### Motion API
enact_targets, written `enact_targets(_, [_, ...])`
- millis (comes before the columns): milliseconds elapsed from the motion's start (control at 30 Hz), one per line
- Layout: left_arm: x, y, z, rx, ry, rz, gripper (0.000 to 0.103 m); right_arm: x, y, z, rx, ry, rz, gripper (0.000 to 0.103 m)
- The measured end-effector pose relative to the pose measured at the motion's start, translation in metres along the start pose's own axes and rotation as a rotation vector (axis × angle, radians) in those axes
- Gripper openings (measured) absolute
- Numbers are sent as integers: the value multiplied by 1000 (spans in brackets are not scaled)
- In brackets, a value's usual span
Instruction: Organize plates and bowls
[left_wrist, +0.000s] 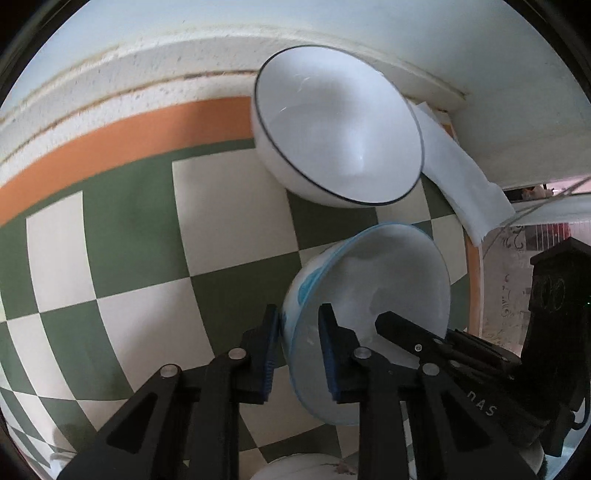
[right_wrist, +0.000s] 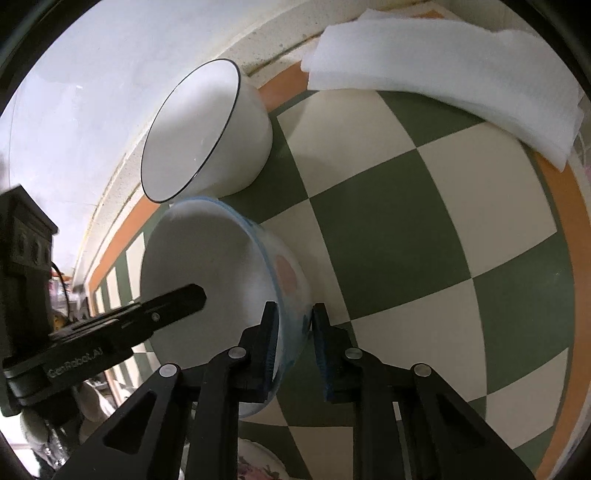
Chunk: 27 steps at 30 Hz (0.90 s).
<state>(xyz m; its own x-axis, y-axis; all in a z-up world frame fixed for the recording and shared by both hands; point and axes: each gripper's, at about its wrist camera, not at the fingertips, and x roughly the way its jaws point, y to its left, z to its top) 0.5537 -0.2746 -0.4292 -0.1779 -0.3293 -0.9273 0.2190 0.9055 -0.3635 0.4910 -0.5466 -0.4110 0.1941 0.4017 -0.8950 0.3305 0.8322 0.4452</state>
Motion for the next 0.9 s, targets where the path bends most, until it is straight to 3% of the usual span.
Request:
enact_targets(367, [-46,-23,-24,57,-53,-35,19,-52,16,-35,-24,-47,21,17])
enact_targets(600, [-93,-25,-80,95,-45,-55,19,-95,38,-93,-71,-38,14,17])
enact_targets(900, [-77,-18,-145,111,38,-2,19,-90,44,-166,-60,37,11,18])
